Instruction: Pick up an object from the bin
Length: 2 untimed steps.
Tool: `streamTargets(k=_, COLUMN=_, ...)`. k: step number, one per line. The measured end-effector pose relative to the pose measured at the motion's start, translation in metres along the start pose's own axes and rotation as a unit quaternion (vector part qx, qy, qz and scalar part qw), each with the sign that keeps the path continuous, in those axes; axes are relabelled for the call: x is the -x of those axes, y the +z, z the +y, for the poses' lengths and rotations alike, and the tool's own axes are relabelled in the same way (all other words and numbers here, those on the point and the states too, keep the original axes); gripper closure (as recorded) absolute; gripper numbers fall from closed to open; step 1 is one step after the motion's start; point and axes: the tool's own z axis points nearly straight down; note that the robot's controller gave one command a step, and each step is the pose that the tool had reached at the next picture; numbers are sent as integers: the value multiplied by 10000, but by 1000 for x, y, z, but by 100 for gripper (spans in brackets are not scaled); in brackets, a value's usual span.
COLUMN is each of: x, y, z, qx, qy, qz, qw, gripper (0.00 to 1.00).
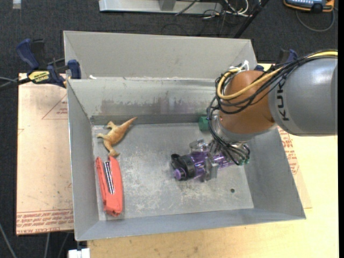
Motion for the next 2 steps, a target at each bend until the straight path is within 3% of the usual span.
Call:
streamTargets(k=1, x=0, y=0, z=0, qx=0, qy=0, qz=0, qw=10000, gripper=100)
streamTargets(k=2, x=-14, y=-130, z=-10, qx=3, qy=10, qz=-13, qw=10000, gripper=100)
